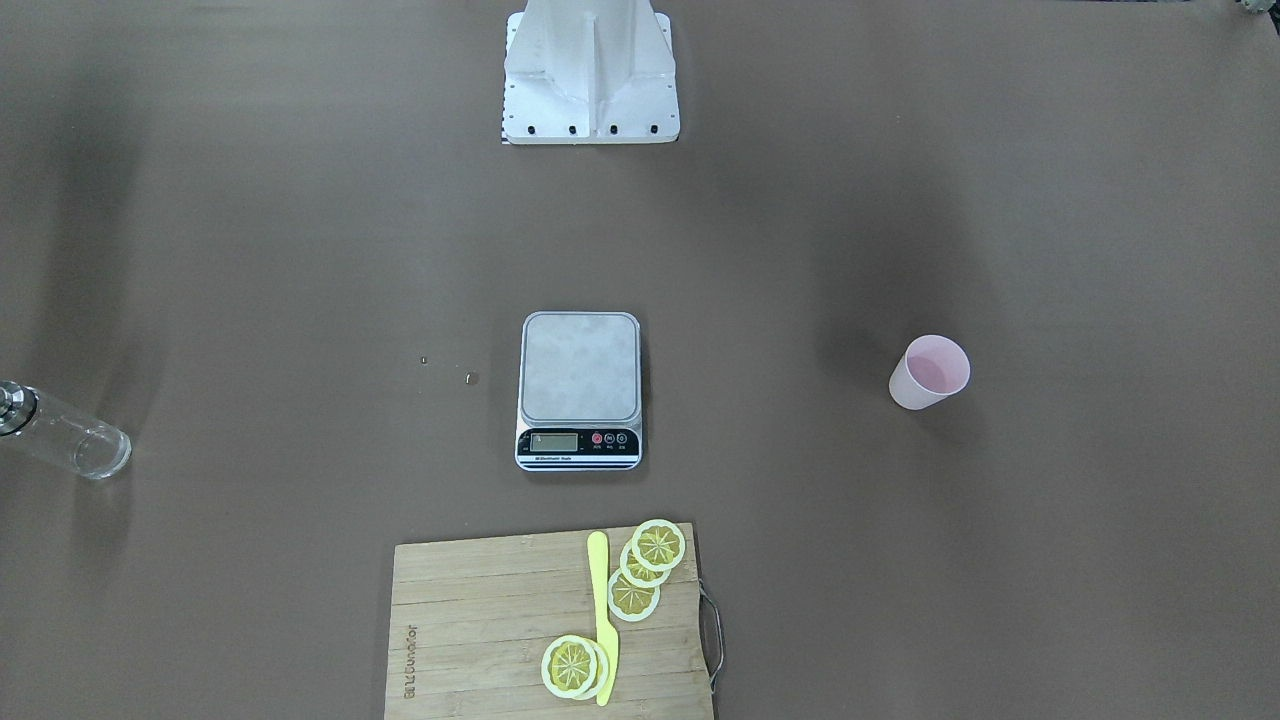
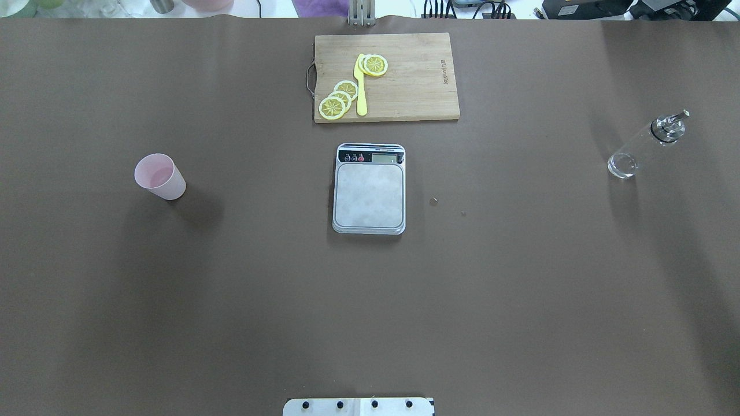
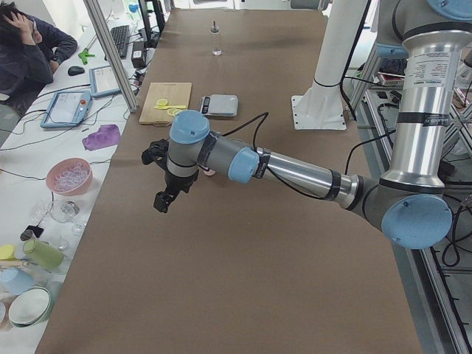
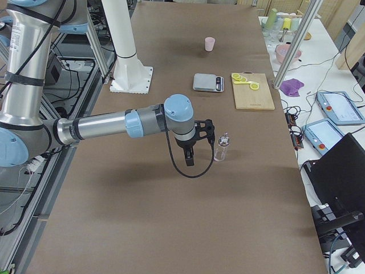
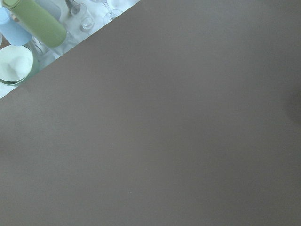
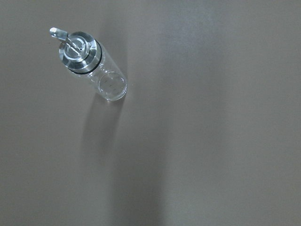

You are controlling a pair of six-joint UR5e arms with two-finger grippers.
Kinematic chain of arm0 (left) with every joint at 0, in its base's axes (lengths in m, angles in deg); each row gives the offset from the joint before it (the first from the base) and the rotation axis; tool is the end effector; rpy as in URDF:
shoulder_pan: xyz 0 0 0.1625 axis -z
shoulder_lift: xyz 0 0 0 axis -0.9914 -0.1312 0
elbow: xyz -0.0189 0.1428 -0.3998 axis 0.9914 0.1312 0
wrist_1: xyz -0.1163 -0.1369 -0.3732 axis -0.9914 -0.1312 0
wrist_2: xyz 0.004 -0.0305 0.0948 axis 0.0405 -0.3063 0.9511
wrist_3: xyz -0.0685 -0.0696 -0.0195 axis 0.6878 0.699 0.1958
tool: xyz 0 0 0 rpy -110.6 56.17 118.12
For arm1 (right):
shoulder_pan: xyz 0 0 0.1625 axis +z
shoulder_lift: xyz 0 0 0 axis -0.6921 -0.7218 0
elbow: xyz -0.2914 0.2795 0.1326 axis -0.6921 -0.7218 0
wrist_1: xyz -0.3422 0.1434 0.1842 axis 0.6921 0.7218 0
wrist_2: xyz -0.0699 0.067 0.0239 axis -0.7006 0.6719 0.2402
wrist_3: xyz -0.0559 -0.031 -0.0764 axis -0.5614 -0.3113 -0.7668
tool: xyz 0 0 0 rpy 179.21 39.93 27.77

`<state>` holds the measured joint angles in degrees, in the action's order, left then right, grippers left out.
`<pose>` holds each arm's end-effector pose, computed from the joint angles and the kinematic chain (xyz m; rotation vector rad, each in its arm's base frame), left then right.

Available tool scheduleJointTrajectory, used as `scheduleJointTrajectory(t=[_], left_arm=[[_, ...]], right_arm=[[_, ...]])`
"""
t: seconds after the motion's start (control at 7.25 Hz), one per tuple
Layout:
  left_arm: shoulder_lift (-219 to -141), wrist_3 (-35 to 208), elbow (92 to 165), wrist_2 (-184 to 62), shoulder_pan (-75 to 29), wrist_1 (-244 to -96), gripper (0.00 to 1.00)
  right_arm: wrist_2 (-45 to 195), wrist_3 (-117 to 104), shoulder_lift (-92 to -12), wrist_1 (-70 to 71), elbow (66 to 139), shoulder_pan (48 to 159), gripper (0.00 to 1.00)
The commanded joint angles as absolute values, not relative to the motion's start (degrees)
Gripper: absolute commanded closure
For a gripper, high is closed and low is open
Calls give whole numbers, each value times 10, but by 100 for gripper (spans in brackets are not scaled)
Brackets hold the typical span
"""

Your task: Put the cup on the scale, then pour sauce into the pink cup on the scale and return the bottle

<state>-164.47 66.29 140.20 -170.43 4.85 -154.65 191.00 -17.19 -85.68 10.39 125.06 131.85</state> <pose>-0.0429 -0.5328 0.4940 0.4758 0.6934 0.3089 0.0448 -0.3978 0.5351 0.1899 -0.8613 -0.0505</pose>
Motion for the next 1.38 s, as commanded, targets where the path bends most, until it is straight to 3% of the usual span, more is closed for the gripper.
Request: scheduleJointTrajectory(t=[0.0, 0.69, 0.96, 1.24], left_arm=[[-1648, 841, 1405, -1705, -30, -1565, 2], [-1692, 1124, 1390, -1639, -231, -1650, 3], [-1747, 1130, 1326, -1637, -255, -1669, 11], [-1751, 1130, 1291, -1638, -257, -1719, 15]], right_arm=[[1905, -150, -860, 102, 1248, 1318, 0], [1906, -149, -864, 102, 1248, 1318, 0], [1906, -149, -864, 102, 1248, 1318, 0], [1906, -149, -864, 103, 1247, 1318, 0]])
